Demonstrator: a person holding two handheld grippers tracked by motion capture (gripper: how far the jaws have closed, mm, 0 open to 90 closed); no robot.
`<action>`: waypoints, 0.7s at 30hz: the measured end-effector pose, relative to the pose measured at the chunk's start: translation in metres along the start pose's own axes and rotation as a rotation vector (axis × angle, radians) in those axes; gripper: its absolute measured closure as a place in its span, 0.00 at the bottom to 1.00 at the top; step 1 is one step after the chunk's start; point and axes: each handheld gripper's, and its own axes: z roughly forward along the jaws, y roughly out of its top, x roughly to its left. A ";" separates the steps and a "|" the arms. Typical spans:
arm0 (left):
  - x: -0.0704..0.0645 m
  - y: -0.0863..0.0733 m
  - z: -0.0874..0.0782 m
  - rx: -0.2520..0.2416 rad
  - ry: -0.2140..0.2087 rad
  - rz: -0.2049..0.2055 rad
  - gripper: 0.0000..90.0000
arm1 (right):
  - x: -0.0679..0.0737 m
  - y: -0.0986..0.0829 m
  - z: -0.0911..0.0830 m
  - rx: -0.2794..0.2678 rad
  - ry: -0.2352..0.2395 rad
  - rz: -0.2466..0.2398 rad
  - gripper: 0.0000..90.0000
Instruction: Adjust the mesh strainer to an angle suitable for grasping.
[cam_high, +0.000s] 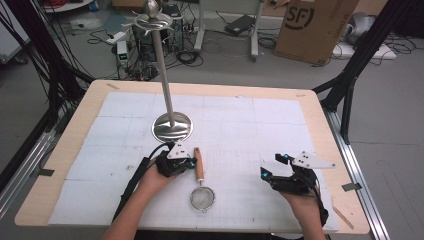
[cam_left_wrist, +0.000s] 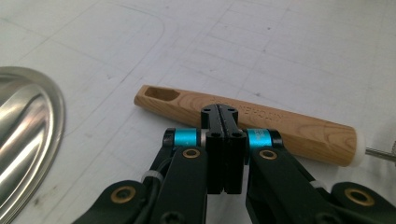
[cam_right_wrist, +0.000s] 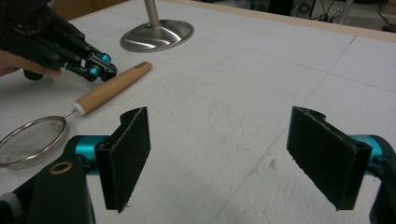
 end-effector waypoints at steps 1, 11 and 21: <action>-0.001 0.002 0.002 -0.002 -0.003 0.002 1.00 | 0.000 0.000 0.000 0.000 0.000 0.000 0.23; -0.015 0.020 0.018 0.005 -0.053 0.038 1.00 | 0.000 -0.001 0.001 0.007 0.002 -0.001 0.23; -0.026 0.029 0.024 0.000 -0.099 0.055 1.00 | -0.001 -0.001 0.001 0.006 -0.002 -0.007 0.23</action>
